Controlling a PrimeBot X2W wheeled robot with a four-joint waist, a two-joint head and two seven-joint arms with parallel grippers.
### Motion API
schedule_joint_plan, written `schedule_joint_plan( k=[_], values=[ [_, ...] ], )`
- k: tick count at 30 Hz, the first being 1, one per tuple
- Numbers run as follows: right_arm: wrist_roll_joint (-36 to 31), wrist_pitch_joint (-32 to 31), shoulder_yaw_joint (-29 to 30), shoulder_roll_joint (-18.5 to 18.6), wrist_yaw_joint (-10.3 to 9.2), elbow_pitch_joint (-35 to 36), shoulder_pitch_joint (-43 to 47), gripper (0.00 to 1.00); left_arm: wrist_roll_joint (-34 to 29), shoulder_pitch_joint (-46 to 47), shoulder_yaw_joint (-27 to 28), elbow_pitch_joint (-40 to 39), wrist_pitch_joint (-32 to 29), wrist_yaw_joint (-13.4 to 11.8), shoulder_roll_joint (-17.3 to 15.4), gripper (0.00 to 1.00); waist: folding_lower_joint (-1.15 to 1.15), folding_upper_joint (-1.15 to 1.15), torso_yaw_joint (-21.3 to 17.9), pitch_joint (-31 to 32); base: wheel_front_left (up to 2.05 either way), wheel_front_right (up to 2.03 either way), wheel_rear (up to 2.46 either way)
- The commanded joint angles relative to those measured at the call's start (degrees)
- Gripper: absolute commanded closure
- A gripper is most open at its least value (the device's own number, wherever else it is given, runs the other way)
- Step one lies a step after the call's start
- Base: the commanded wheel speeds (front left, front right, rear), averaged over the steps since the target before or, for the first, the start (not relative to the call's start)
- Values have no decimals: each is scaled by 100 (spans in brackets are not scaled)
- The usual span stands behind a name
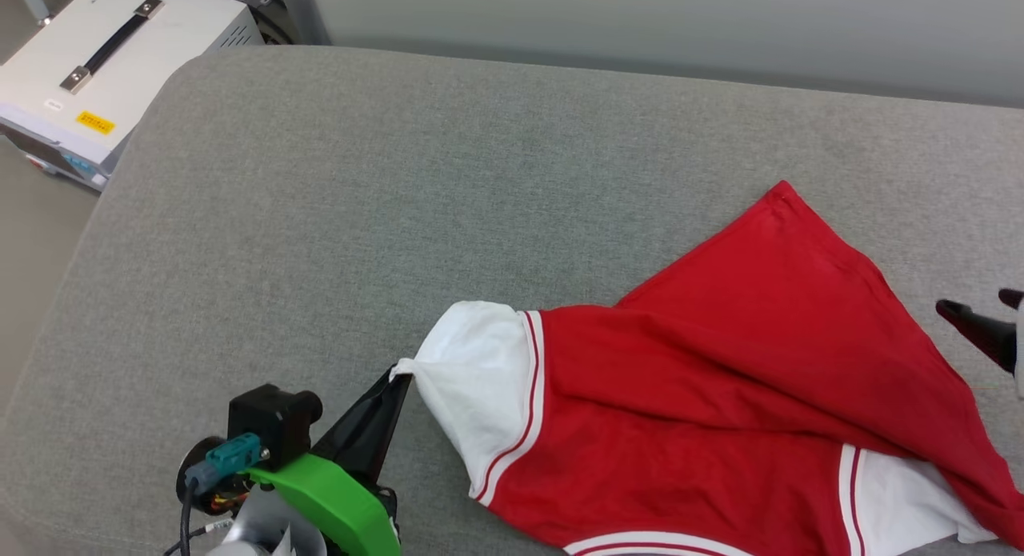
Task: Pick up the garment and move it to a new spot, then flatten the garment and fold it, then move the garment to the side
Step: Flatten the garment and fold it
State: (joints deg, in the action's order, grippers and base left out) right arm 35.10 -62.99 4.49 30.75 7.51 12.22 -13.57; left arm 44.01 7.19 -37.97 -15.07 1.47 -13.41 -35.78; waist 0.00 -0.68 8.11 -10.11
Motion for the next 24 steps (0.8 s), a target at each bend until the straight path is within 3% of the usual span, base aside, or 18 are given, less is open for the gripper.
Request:
schedule_joint_plan(
  k=[1, 5, 6, 10, 24],
  values=[
    [31, -75, -130, 14, -2, 32, -219, 0, -100, 138, 5, -50, 0, 20, 10, 100, 0, 68, 210, -212, 0, 0, 0],
    [-79, -181, -535, 3, -2, -87, -862, 0, -204, 328, -41, -211, -23, 61, 48, 100, 0, 68, 481, -520, 0, 0, 0],
    [-175, -223, -777, 56, -2, -385, -1291, 0, -265, 459, -90, -292, -45, 60, 137, 100, 0, 68, 709, -762, 0, 0, 0],
    [-297, -201, -1023, 113, -2, -879, -1760, 0, -304, 520, -172, -366, -59, 49, 248, 100, 0, 68, 968, -978, 0, 0, 0],
    [-812, -169, -1159, 341, -2, -2258, -2439, 0, -327, 739, -390, -286, 38, 224, 582, 100, 0, 68, 1511, -1510, 0, 0, 0]
  ],
)
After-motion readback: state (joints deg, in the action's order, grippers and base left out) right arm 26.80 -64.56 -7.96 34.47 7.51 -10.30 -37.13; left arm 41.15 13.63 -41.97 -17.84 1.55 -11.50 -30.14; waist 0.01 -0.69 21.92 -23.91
